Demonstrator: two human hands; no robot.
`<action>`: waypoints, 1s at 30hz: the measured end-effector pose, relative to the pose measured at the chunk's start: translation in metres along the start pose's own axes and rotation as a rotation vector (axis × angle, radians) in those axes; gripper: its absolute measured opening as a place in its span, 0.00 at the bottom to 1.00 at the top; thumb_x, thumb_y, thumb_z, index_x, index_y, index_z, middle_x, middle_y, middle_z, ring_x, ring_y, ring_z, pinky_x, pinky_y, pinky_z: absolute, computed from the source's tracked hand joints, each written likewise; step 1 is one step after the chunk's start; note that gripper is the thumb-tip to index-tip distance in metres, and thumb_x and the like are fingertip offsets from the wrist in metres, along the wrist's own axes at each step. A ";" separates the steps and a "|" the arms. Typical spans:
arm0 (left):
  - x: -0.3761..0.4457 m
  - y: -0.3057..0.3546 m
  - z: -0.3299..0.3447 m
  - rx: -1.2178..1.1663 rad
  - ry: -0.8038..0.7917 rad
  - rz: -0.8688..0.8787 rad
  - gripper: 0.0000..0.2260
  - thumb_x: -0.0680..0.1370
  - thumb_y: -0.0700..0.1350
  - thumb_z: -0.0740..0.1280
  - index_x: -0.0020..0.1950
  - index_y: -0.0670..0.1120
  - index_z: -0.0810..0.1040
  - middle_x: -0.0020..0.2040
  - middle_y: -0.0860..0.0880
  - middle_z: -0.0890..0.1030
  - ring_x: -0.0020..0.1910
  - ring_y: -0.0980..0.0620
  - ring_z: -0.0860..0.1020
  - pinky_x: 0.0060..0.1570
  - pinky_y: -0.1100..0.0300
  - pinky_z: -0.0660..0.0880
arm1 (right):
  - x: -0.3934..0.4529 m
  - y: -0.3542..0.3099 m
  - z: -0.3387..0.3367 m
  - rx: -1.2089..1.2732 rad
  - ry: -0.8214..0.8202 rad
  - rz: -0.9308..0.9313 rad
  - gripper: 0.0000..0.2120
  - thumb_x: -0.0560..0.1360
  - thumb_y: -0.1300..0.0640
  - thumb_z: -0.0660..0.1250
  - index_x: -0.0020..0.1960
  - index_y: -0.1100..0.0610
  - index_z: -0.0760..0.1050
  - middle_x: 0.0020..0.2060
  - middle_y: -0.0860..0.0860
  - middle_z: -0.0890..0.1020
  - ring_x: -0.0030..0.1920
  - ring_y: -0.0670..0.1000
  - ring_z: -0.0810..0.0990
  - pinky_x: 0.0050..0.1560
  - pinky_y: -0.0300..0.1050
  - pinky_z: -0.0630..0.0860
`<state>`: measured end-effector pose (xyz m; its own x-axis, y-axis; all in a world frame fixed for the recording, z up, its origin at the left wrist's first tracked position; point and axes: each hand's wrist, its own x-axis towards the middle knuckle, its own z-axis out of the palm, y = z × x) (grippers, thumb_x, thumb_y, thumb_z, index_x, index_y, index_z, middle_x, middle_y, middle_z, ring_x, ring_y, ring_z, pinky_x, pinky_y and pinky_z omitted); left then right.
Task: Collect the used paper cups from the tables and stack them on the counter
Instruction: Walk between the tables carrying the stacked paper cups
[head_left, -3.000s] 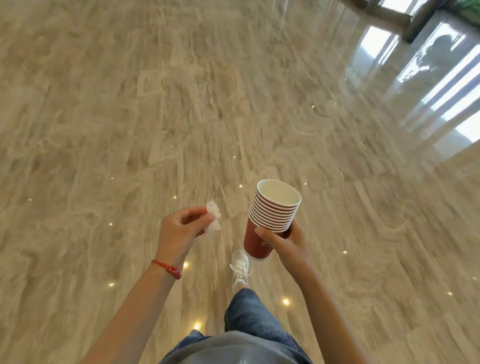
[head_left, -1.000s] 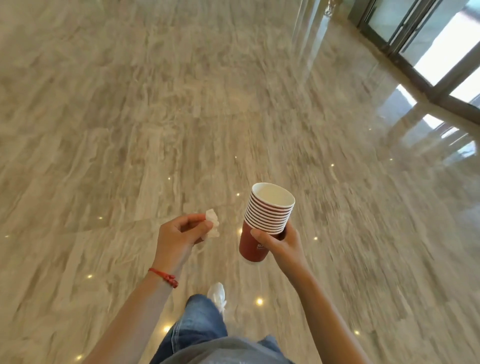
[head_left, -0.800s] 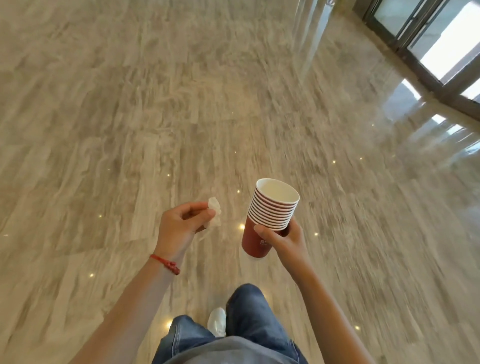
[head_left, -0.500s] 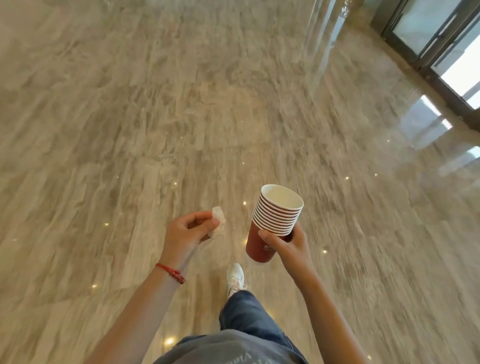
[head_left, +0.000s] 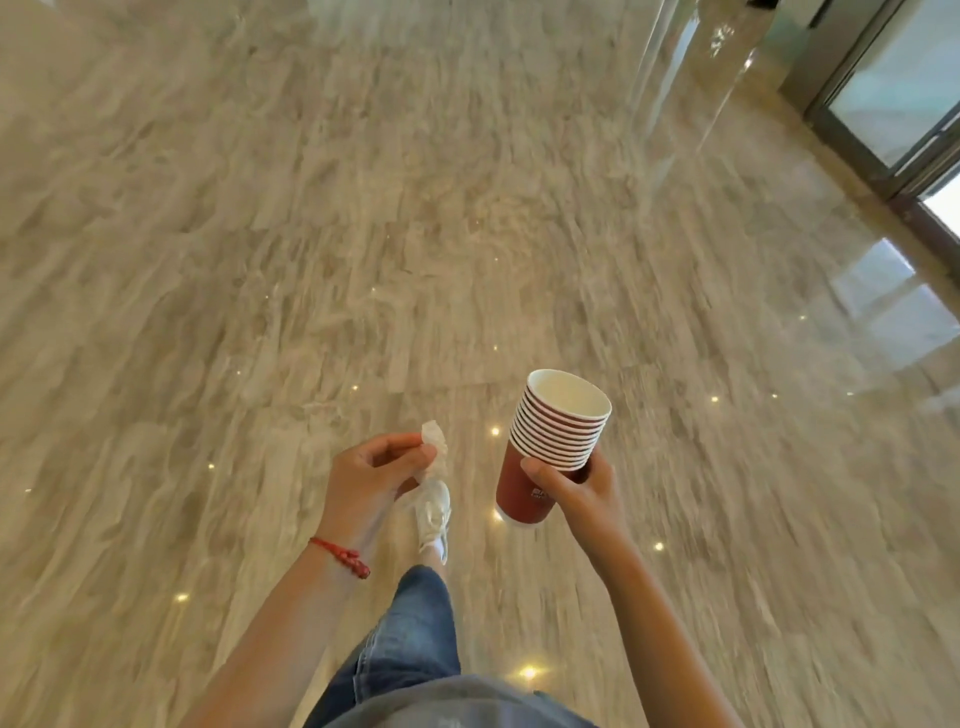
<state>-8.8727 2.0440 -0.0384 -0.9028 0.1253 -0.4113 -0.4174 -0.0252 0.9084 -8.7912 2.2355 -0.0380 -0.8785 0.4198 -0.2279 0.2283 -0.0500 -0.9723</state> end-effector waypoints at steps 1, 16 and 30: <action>0.027 0.009 0.005 0.011 -0.006 0.009 0.08 0.69 0.37 0.73 0.36 0.51 0.85 0.36 0.51 0.85 0.37 0.54 0.82 0.37 0.64 0.76 | 0.027 -0.005 0.004 0.004 0.004 0.005 0.16 0.68 0.63 0.74 0.50 0.50 0.76 0.40 0.42 0.84 0.44 0.40 0.82 0.38 0.31 0.76; 0.399 0.198 0.104 -0.004 -0.047 0.034 0.06 0.69 0.37 0.73 0.42 0.47 0.83 0.34 0.53 0.84 0.34 0.59 0.82 0.32 0.69 0.76 | 0.407 -0.108 0.041 -0.015 0.063 0.049 0.20 0.67 0.61 0.74 0.57 0.55 0.74 0.47 0.48 0.82 0.45 0.39 0.81 0.38 0.30 0.76; 0.710 0.345 0.249 0.017 -0.039 0.047 0.07 0.70 0.36 0.72 0.40 0.48 0.83 0.33 0.53 0.84 0.34 0.59 0.82 0.32 0.69 0.76 | 0.788 -0.219 0.016 -0.003 0.013 -0.016 0.16 0.68 0.63 0.74 0.49 0.47 0.74 0.39 0.35 0.83 0.42 0.35 0.81 0.36 0.27 0.74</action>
<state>-9.6319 2.3716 0.0015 -0.9166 0.1624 -0.3654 -0.3726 -0.0153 0.9279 -9.5404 2.5624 -0.0058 -0.8767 0.4322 -0.2112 0.2152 -0.0404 -0.9757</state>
